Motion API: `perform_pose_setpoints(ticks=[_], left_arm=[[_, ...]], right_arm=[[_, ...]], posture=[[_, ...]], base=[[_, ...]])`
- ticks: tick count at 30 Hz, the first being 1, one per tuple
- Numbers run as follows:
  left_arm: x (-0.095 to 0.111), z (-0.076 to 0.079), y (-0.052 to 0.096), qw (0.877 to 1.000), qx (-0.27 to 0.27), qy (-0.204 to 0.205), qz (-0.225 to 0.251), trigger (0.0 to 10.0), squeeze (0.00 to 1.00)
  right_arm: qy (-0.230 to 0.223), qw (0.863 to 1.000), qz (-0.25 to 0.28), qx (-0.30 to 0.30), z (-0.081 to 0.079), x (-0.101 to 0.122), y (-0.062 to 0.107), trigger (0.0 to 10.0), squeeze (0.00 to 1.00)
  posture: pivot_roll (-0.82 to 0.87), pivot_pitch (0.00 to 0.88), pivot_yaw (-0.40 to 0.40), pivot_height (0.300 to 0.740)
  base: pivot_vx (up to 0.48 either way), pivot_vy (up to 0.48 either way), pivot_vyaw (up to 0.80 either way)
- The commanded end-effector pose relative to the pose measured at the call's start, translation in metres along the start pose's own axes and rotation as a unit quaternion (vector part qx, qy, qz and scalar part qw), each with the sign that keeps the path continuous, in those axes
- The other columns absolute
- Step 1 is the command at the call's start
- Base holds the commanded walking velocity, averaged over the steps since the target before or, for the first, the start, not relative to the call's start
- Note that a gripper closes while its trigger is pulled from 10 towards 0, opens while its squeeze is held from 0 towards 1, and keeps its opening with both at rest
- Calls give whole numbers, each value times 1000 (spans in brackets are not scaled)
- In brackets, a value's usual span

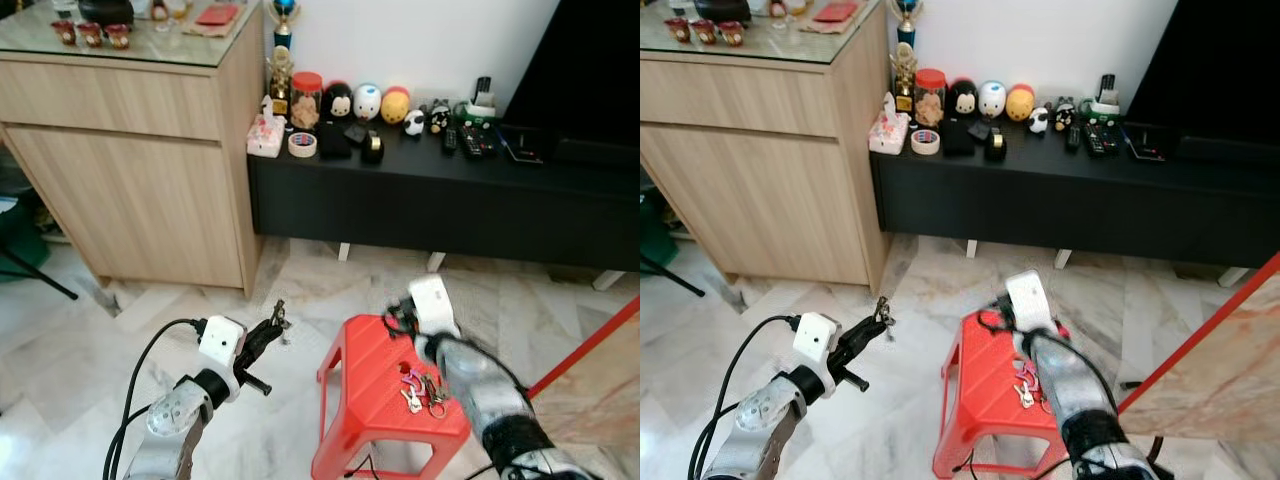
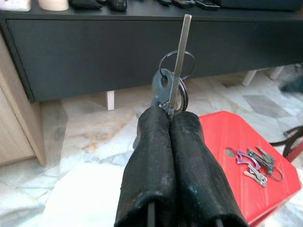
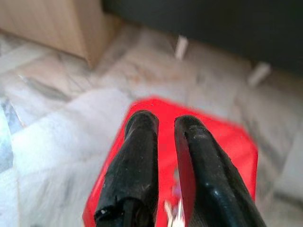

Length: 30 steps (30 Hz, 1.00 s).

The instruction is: Hang keys on a hook

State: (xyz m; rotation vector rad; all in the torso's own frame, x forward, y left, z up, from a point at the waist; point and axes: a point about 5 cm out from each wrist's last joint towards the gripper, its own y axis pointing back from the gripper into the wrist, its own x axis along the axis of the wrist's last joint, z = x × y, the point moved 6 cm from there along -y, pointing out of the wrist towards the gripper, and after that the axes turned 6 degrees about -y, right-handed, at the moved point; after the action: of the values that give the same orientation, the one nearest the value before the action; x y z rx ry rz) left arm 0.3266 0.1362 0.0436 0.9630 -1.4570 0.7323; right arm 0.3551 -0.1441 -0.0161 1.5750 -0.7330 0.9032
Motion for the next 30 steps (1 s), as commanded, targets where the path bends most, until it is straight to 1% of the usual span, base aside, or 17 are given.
perform_pose_setpoints(ticks=[1, 3, 4, 6, 7, 8, 9, 12, 13, 15, 18, 19, 20, 24, 25, 27, 30], left_arm=[[-6, -3, 0, 1000, 15, 4, -11, 10000, 0], [-8, -5, -1, 999, 31, 15, -12, 10000, 0], [-11, -8, -1, 998, 49, 31, -12, 10000, 0], [-14, -9, 0, 997, 61, 41, -15, 10000, 0], [-16, -11, 0, 997, 67, 41, -17, 10000, 0], [-16, -13, 0, 996, 75, 42, -18, 10000, 0], [-15, -14, 0, 996, 78, 41, -16, 10000, 0], [-12, -18, -1, 996, 84, 40, -11, 10000, 0], [-13, -20, -1, 995, 87, 41, -11, 10000, 0], [-15, -22, -1, 995, 88, 41, -15, 10000, 0], [-13, -25, -2, 995, 88, 36, -15, 10000, 0], [-13, -26, -2, 995, 88, 35, -14, 10000, 0], [-11, -29, -2, 995, 90, 33, -13, 10000, 0], [-9, -34, -2, 995, 91, 28, -12, 10000, 0], [-9, -37, -2, 995, 95, 24, -12, 10000, 0], [-8, -39, -1, 995, 97, 23, -11, 10000, 0], [-8, -39, -2, 995, 97, 23, -11, 10000, 0]], right_arm=[[-18, 1000, -8, -22, 6, -15, 3, 10000, 0], [-33, 998, -25, -38, 10, -32, 6, 10000, 0], [-68, 996, -31, -50, 13, -46, 9, 10000, 0], [-44, 994, -46, -86, 24, -58, 14, 10000, 0], [-13, 994, -52, -101, 30, -60, 16, 10000, 0], [70, 991, -42, -109, 35, -52, 16, 10000, 0], [111, 988, -22, -107, 34, -39, 13, 10000, 0], [180, 978, 19, -101, 30, -10, 7, 10000, 0], [206, 973, 39, -93, 26, 5, 4, 10000, 0], [219, 970, 63, -87, 21, 23, 0, 10000, 0], [199, 972, 75, -103, 24, 33, -1, 10000, 0], [198, 972, 77, -104, 24, 34, -1, 10000, 0], [184, 974, 74, -106, 24, 33, -2, 10000, 0], [161, 978, 85, -101, 18, 35, -3, 10000, 0], [120, 984, 85, -96, 16, 32, -3, 10000, 0], [76, 991, 75, -86, 13, 26, -4, 10000, 0], [64, 992, 72, -83, 13, 24, -4, 10000, 0]], posture=[[17, 39, -112, 740], [18, 41, -111, 740], [17, 41, -111, 740], [19, 48, -107, 740], [23, 48, -108, 740], [11, 44, -114, 740], [1, 47, -115, 740], [-27, 64, -113, 740], [-38, 70, -96, 740], [-41, 66, -82, 740], [-41, 63, -73, 740], [-39, 63, -70, 740], [-33, 63, -63, 740], [-29, 68, -47, 740], [-28, 68, -42, 740], [-28, 68, -40, 740], [-28, 69, -39, 740]], base=[[0, 0, 0], [0, 0, 0], [0, 0, 0], [0, 0, 0], [0, 0, 0], [0, 0, 0], [0, 0, 0], [0, 0, 0], [0, 0, 0], [0, 0, 0], [0, 0, 0], [0, 0, 0], [0, 0, 0], [0, 0, 0], [0, 0, 0], [0, 0, 0], [0, 0, 0]])
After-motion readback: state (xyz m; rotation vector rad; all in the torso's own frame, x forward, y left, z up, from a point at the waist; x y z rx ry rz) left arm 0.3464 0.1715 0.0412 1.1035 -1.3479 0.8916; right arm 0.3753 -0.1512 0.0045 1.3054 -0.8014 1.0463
